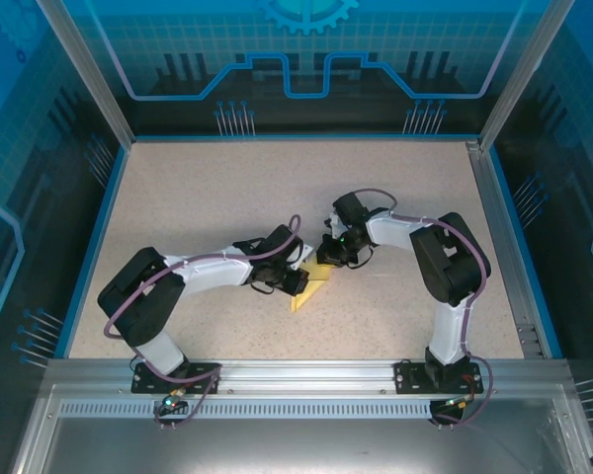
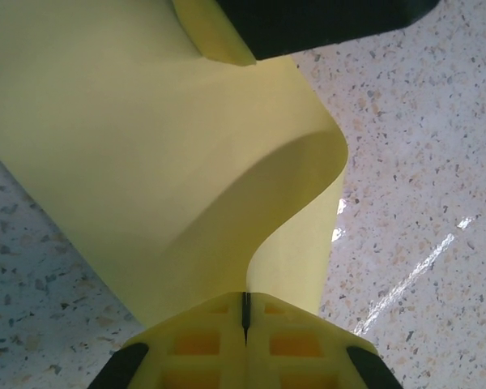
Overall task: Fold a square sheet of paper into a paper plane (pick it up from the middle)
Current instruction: Third fold the triangle at the center of the table.
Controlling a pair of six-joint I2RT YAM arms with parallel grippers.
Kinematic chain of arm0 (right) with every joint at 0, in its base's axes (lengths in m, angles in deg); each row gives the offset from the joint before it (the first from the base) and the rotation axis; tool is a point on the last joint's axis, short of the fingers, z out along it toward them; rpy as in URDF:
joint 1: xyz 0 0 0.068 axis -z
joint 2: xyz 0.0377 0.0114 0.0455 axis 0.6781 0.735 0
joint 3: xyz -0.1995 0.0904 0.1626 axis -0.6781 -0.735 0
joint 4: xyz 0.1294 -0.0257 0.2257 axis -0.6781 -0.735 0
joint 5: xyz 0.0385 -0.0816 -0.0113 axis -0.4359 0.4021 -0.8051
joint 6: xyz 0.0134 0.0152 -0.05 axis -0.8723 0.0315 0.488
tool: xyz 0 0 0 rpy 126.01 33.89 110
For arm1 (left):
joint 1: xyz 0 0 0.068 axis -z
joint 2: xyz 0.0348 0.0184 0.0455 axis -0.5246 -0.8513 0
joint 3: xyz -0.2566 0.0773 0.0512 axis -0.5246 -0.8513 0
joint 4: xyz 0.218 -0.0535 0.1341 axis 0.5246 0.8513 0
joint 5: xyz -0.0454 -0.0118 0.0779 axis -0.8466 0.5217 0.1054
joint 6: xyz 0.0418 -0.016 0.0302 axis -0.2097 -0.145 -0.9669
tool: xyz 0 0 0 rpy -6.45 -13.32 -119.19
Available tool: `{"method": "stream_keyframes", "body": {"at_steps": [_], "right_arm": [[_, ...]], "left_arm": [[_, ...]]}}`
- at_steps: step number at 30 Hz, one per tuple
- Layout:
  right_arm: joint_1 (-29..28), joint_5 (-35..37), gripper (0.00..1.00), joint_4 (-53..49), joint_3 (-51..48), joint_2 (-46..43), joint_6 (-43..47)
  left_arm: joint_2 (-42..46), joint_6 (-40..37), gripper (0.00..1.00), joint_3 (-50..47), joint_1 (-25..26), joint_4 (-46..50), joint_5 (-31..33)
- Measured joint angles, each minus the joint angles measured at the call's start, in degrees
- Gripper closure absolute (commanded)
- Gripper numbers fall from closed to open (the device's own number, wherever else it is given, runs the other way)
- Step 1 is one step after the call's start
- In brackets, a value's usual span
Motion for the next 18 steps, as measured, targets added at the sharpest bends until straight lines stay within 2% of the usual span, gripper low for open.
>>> {"method": "stream_keyframes", "body": {"at_steps": [18], "right_arm": [[0.00, 0.00, 0.89, 0.09, 0.00, 0.00, -0.07]], "left_arm": [[-1.09, 0.07, 0.94, 0.76, -0.90, 0.00, 2.99]]}}
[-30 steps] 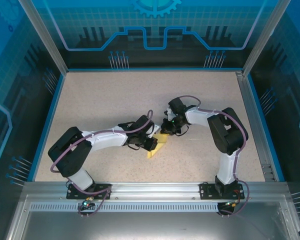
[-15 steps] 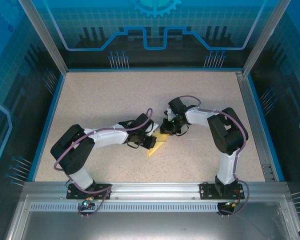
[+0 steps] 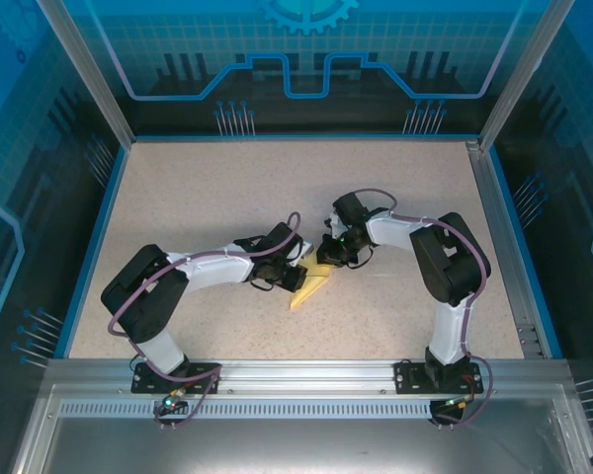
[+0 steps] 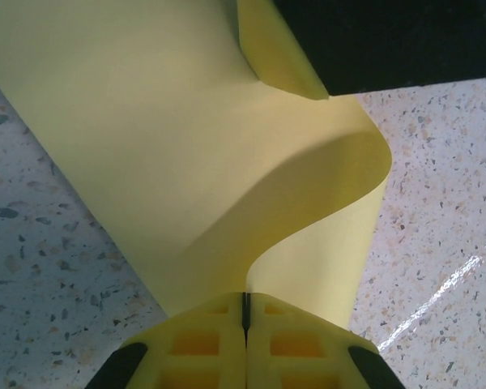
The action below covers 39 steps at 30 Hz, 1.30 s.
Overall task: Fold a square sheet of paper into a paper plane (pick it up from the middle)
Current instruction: Third fold the triangle at the center of the table.
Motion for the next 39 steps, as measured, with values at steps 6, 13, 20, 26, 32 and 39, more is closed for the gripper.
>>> {"method": "stream_keyframes", "body": {"at_steps": [6, 13, 20, 26, 32, 39], "right_arm": [[0.00, 0.00, 0.89, 0.00, 0.00, 0.00, -0.02], [0.00, -0.04, 0.89, 0.39, -0.28, -0.02, -0.46], [0.00, -0.02, 0.89, 0.59, -0.46, -0.17, -0.66], [0.02, -0.09, 0.88, 1.25, -0.87, -0.35, -1.36], [0.02, -0.20, 0.88, 1.77, -1.16, -0.44, -1.97], [0.02, -0.22, 0.88, 2.40, -1.60, -0.57, -2.64]], "left_arm": [[-0.02, 0.24, 0.93, 0.00, 0.00, 0.57, 0.00], [0.00, 2.03, 0.91, 0.00, 0.00, 1.88, 0.00], [-0.02, 2.47, 0.90, 0.48, 0.00, 2.08, 0.00], [-0.24, 2.60, 0.90, 1.16, 0.00, 2.16, 0.02], [-0.81, 2.99, 0.89, 1.16, 0.00, 2.16, 0.02], [-1.01, 3.06, 0.89, 1.16, 0.00, 2.16, 0.02]]}}
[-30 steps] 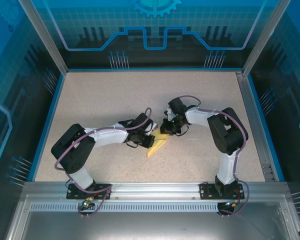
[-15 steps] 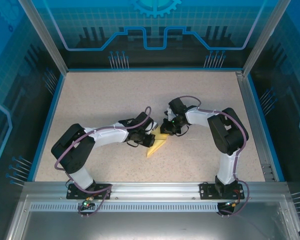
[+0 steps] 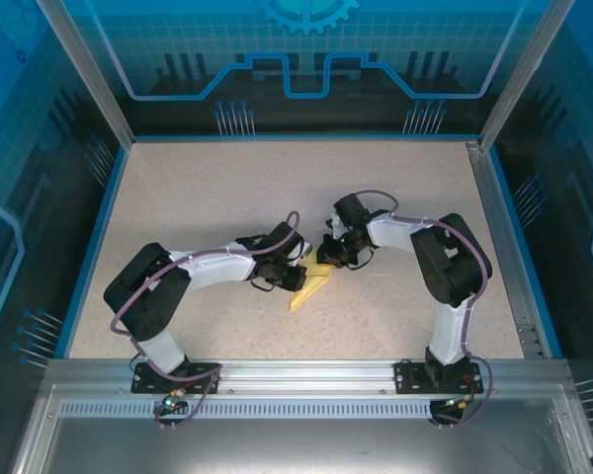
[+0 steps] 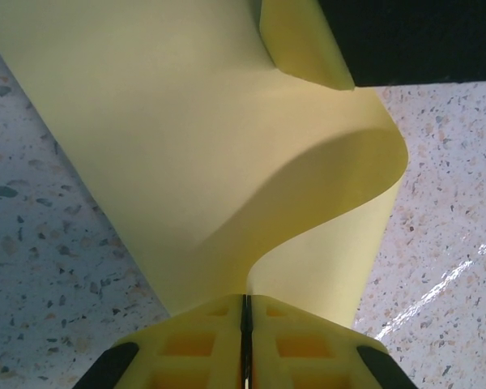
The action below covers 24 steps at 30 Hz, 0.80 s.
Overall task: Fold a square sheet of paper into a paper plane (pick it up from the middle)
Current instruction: Third fold the triangle at the center of the table.
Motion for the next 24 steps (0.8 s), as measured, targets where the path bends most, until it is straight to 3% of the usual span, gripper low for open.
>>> {"method": "stream_keyframes", "body": {"at_steps": [24], "right_arm": [[0.00, 0.00, 0.88, 0.85, -0.68, -0.37, -0.39]], "left_arm": [[0.02, 2.56, 0.88, -1.64, 0.00, -1.11, 1.31]]}}
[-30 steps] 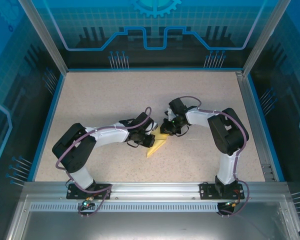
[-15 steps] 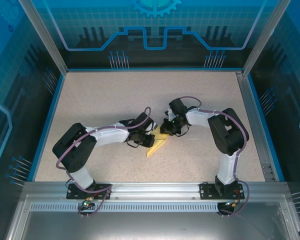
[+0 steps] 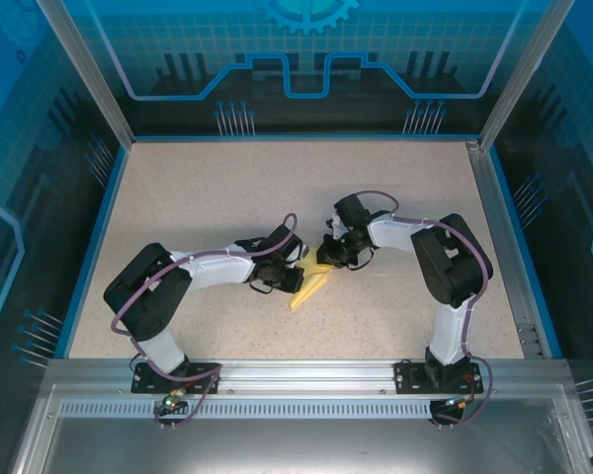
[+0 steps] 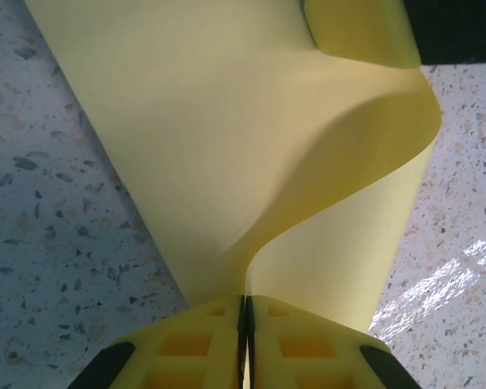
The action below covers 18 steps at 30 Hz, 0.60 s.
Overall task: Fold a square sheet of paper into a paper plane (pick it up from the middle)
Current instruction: Third fold the triangle at the center of the table.
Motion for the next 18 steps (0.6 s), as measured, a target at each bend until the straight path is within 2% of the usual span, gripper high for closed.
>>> {"method": "stream_keyframes", "body": {"at_steps": [18], "right_arm": [[0.00, -0.11, 0.86, 0.98, -0.98, -0.87, -0.63]], "left_arm": [[-0.96, -0.20, 0.88, -0.31, -0.02, -0.87, 1.05]]}}
